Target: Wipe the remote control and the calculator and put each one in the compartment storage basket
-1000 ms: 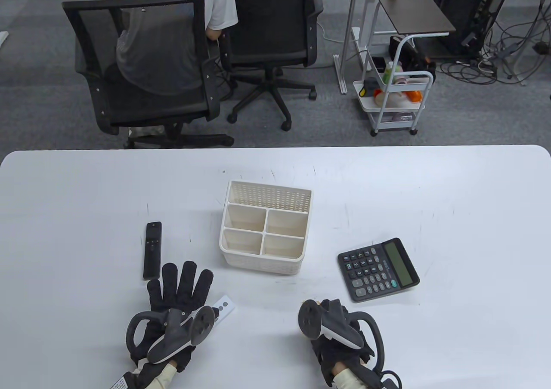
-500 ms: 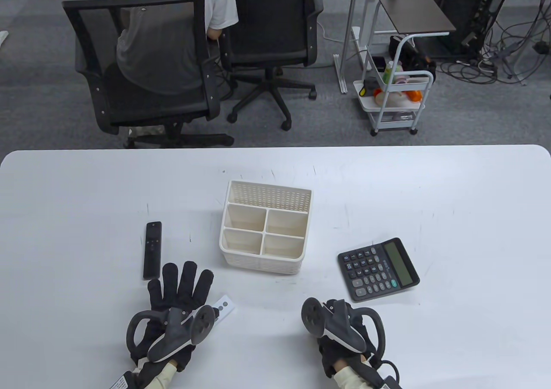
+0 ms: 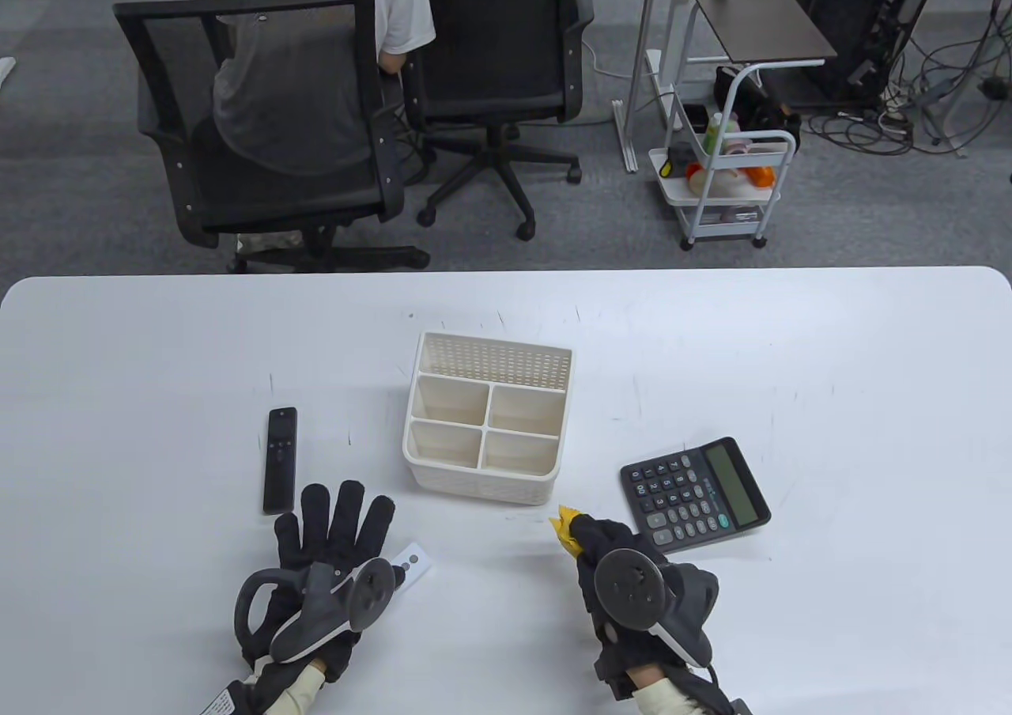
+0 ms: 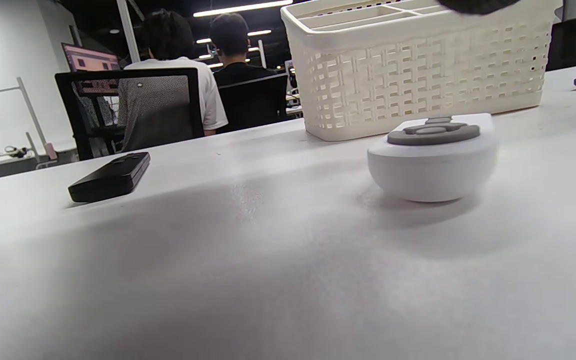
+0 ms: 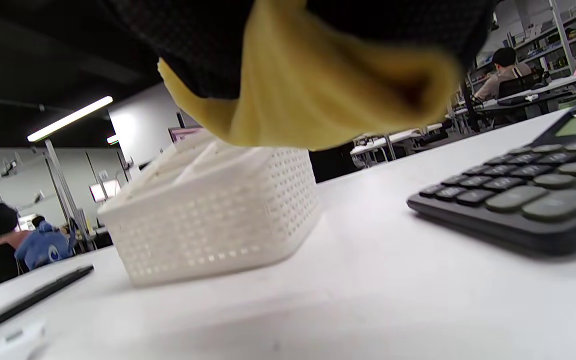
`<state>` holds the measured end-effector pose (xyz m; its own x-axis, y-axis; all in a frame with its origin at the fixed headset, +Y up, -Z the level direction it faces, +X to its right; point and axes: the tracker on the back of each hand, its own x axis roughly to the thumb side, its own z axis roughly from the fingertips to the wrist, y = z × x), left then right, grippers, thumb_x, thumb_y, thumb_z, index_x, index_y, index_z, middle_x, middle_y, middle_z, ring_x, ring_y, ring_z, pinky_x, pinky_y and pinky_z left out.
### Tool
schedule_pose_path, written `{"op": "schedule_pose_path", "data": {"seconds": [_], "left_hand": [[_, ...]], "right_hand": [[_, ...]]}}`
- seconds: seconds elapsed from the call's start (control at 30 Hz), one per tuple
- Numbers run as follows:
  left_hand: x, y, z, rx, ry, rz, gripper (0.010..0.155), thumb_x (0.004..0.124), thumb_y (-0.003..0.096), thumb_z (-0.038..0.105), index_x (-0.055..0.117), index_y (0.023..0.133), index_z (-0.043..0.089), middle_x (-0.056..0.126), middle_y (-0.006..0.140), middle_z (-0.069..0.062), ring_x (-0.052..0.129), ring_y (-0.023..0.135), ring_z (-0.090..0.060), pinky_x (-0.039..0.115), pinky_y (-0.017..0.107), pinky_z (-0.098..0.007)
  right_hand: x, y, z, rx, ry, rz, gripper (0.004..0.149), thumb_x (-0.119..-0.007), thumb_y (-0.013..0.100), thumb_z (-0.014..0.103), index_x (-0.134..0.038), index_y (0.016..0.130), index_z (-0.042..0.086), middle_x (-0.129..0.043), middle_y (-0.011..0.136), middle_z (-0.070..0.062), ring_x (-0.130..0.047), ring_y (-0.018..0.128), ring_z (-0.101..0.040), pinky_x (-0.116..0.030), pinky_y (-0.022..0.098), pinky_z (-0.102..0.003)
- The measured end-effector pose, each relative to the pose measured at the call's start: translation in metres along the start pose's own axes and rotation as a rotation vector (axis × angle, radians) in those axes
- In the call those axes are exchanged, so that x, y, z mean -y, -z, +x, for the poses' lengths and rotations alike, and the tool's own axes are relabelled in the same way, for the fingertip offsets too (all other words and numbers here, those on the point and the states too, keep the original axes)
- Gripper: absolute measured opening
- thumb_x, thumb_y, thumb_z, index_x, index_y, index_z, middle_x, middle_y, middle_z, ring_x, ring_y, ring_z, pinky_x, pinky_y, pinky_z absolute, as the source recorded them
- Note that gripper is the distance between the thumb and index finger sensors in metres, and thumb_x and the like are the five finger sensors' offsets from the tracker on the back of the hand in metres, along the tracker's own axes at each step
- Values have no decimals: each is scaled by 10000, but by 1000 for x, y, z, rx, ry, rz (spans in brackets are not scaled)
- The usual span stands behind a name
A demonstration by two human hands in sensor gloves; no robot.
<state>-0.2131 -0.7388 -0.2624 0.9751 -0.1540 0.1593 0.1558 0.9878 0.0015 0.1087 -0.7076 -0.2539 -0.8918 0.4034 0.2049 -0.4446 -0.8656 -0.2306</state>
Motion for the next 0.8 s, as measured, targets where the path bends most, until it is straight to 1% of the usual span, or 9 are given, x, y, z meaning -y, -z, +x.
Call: {"op": "schedule_pose_path", "data": {"seconds": [0.17, 0.33, 0.47, 0.57, 0.67, 0.8], "left_hand": [[1, 0, 1, 11, -10, -9, 758, 594, 495, 623, 265, 1124, 358, 215, 1221, -81, 228, 1106, -508, 397, 738, -715], [3, 1, 3, 23, -19, -36, 757, 594, 496, 621, 265, 1124, 356, 220, 1221, -84, 238, 1106, -508, 406, 738, -712], [4, 1, 4, 37, -84, -62, 755, 596, 497, 618, 271, 1125, 353, 223, 1220, -86, 264, 1109, -507, 419, 739, -707], [3, 4, 6, 42, -127, -85, 759, 610, 496, 606, 285, 1125, 332, 302, 1218, -98, 417, 1107, -469, 483, 739, -676], [2, 8, 10, 39, -164, -105, 770, 661, 494, 565, 308, 1124, 297, 378, 1201, -112, 523, 1073, -433, 538, 733, -638], [7, 12, 17, 33, -124, -148, 762, 708, 485, 536, 371, 1118, 276, 488, 1170, -108, 638, 1016, -397, 615, 710, -582]], "right_hand": [[10, -3, -3, 17, 108, -116, 433, -819, 492, 195, -831, 913, 100, -885, 855, -203, -926, 607, -330, -789, 459, -472], [16, -6, -5, 65, 253, -197, 436, -810, 498, 201, -818, 923, 104, -871, 869, -200, -920, 621, -328, -785, 467, -475], [16, -8, -4, 91, 381, -195, 437, -805, 503, 202, -810, 929, 105, -870, 871, -197, -917, 627, -327, -783, 470, -475], [16, -10, 0, 110, 414, -191, 438, -803, 504, 203, -806, 932, 106, -869, 875, -197, -915, 631, -327, -782, 472, -477], [15, -11, 3, 130, 419, -189, 438, -801, 506, 205, -806, 933, 107, -870, 875, -194, -916, 633, -325, -783, 474, -476], [13, -11, 5, 153, 433, -174, 437, -804, 504, 204, -811, 930, 105, -876, 870, -192, -921, 631, -326, -785, 473, -478]]}}
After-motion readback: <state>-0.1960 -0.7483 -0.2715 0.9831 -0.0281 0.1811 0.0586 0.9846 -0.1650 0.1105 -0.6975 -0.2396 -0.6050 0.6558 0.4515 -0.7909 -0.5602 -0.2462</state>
